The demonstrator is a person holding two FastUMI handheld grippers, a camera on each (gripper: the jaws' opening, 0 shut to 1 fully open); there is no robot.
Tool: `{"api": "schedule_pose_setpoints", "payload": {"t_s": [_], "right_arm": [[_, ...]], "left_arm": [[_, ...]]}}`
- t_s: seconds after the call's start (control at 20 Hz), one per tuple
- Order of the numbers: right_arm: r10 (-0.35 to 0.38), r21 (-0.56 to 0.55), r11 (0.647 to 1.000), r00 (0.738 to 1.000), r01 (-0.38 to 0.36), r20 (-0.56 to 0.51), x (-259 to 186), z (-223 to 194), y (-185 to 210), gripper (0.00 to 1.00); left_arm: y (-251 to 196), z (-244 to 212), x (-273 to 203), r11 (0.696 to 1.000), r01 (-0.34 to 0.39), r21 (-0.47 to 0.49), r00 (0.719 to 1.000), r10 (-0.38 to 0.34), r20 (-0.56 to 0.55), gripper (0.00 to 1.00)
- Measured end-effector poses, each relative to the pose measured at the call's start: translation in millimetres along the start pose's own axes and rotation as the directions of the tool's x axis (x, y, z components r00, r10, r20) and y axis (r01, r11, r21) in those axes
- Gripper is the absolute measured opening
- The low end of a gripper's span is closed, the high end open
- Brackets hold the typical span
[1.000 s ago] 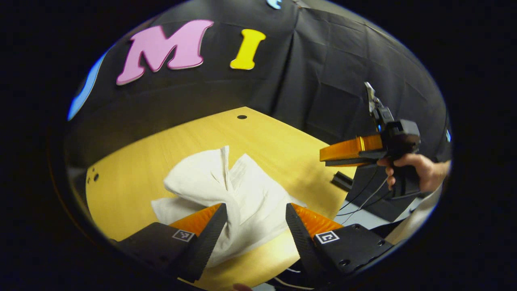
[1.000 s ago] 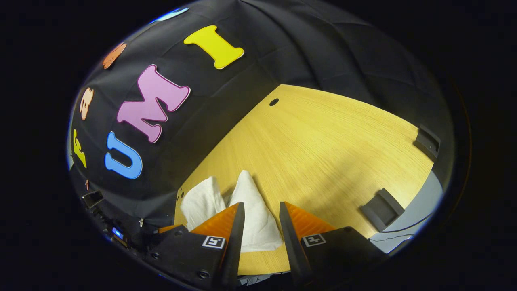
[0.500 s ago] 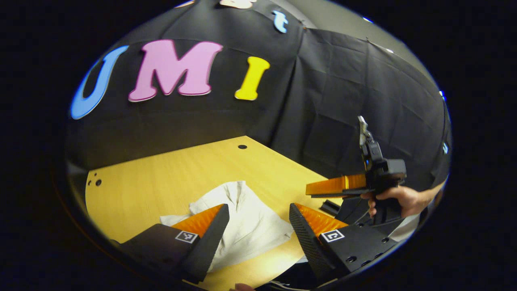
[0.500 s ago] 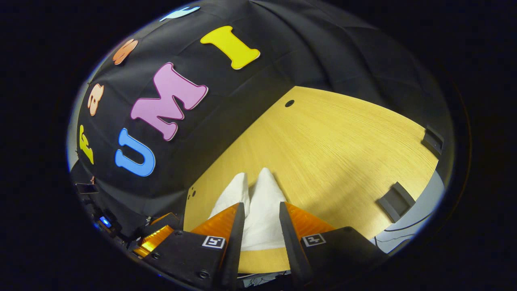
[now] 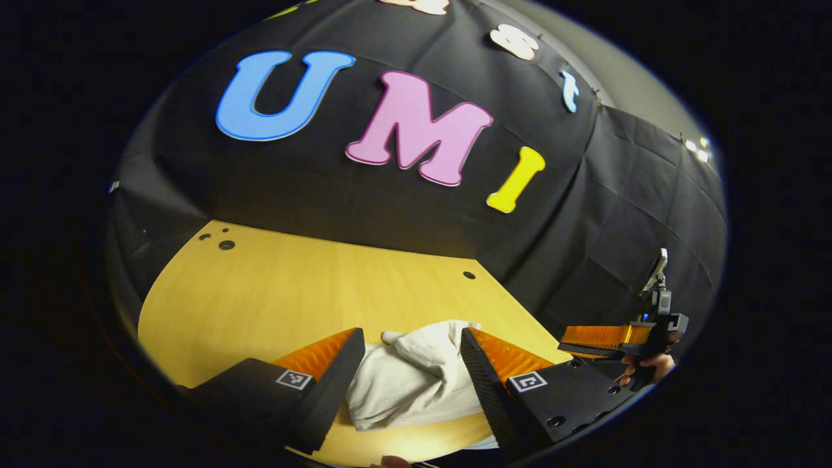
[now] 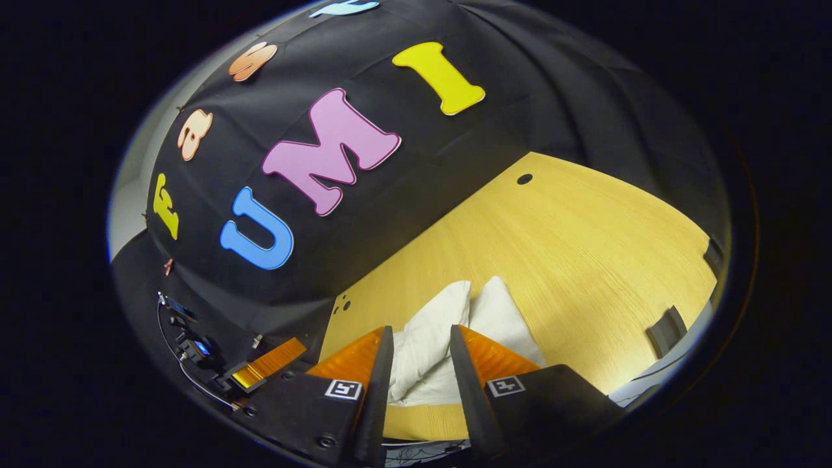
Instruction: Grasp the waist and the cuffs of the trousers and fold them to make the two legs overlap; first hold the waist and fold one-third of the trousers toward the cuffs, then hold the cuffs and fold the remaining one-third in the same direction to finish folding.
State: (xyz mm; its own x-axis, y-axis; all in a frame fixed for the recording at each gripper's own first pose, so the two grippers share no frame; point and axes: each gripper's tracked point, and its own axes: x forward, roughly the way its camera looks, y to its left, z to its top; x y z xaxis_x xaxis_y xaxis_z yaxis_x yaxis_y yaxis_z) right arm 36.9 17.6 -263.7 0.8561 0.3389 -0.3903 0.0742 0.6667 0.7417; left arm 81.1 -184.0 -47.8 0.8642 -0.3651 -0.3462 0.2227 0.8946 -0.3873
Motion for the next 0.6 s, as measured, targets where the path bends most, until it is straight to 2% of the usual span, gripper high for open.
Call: {"api": "schedule_pose_setpoints", "payload": {"t_s": [0.05, 0.15, 0.2, 0.25, 0.4, 0.6], "right_arm": [[0.003, -0.008, 1.000, 1.000, -0.003, -0.007, 2.5, -2.2, 3.3, 0.55], [0.023, -0.003, 1.000, 0.999, -0.023, -0.030, 9.2, -8.2, 11.0, 0.63], [0.024, 0.000, 1.000, 0.999, -0.024, -0.040, 14.2, -11.0, 11.0, 0.70], [0.019, 0.001, 1.000, 0.999, -0.019, -0.049, 17.2, -13.2, 9.5, 0.72], [0.005, 0.029, 1.000, 0.996, -0.002, -0.086, 27.3, -18.3, 5.4, 0.92], [0.008, 0.023, 1.000, 0.989, -0.005, -0.145, 38.9, -21.3, 8.2, 0.94]], "left_arm": [[7.8, -2.9, -6.1, 1.000, -0.018, -0.024, 1.000, 0.018, -0.002, 0.94], [16.9, -8.3, -12.3, 0.997, -0.045, -0.066, 0.999, 0.044, -0.016, 0.94], [20.4, -11.1, -14.2, 0.995, -0.056, -0.083, 0.998, 0.054, -0.027, 0.94], [23.7, -15.1, -13.0, 0.993, -0.064, -0.095, 0.998, 0.061, -0.033, 0.94], [29.6, -28.1, -12.6, 0.988, -0.089, -0.130, 0.995, 0.082, -0.054, 0.94], [38.5, -48.8, -18.1, 0.973, -0.124, -0.195, 0.990, 0.109, -0.086, 0.94]]}}
